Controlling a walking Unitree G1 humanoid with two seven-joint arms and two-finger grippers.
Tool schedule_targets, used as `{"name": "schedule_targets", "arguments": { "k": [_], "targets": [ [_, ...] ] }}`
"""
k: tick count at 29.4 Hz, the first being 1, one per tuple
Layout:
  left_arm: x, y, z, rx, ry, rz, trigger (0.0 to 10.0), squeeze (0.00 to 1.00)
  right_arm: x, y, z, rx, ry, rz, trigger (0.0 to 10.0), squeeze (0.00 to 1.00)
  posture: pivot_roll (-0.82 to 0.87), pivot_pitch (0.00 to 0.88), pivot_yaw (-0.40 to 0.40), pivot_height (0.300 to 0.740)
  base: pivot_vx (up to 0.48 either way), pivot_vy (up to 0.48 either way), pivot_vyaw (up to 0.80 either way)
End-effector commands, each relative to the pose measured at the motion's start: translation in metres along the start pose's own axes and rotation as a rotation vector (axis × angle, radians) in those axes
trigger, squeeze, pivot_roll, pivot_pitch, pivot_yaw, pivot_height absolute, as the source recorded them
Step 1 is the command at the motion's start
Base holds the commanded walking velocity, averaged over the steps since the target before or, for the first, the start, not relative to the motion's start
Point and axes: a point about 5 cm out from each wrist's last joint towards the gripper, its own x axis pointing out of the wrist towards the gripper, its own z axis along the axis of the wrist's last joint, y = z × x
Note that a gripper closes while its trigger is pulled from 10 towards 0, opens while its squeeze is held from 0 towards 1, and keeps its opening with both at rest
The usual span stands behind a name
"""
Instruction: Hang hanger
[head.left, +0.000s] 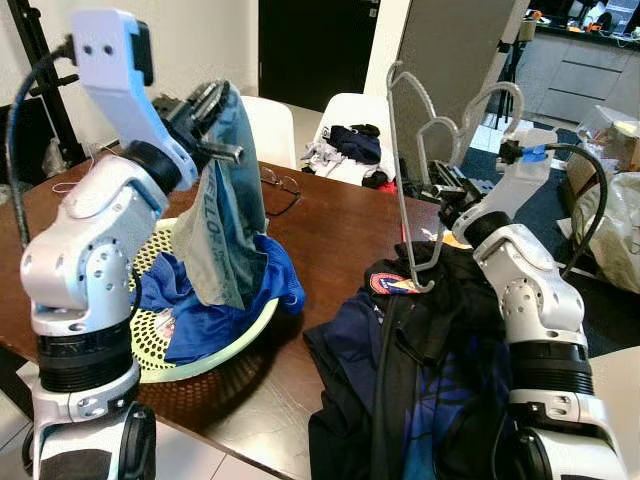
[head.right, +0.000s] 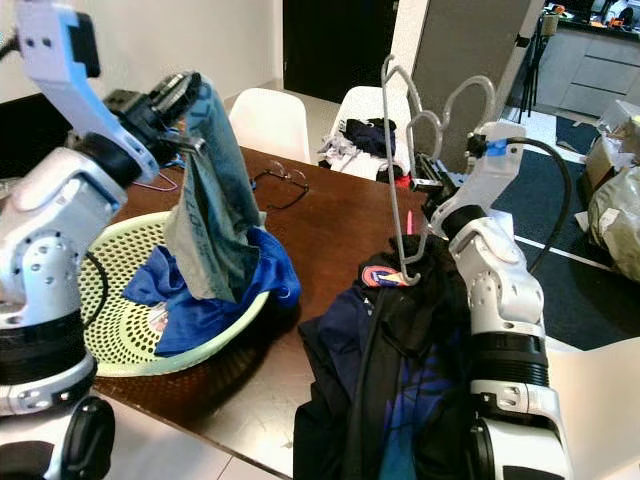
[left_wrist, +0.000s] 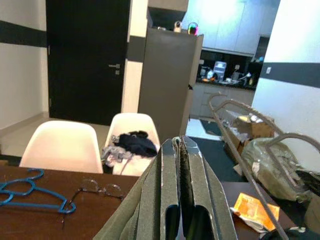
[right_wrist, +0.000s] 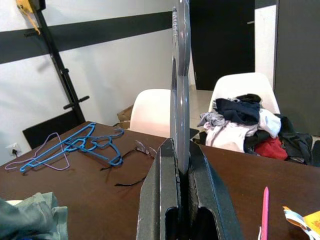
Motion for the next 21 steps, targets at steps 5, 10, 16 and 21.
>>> {"name": "schedule_targets", "arguments": {
  "k": [5, 10, 16, 21],
  "targets": [
    [0.004, 0.005, 0.023, 0.045, -0.092, 0.034, 10.0, 0.0, -0.003, -0.005, 0.007, 0.046, -0.063, -0.026, 10.0, 0.0, 0.08, 0.006, -0.058, 0.74, -0.388, 0.0, 0.0],
    [0.005, 0.009, 0.034, 0.072, -0.122, 0.056, 10.0, 0.0, -0.003, -0.005, 0.009, 0.057, -0.079, -0.028, 10.0, 0.0, 0.08, 0.004, -0.057, 0.74, -0.423, 0.0, 0.0],
    [0.005, 0.008, 0.049, 0.078, -0.168, 0.062, 10.0, 0.0, -0.003, -0.006, 0.012, 0.068, -0.098, -0.033, 10.0, 0.0, 0.09, 0.001, -0.056, 0.74, -0.48, 0.0, 0.0],
    [0.008, -0.002, 0.059, 0.043, -0.214, 0.03, 10.0, 0.0, -0.003, -0.008, 0.012, 0.067, -0.102, -0.047, 10.0, 0.0, 0.08, 0.0, -0.051, 0.74, -0.48, 0.0, 0.0]
  ]
}}
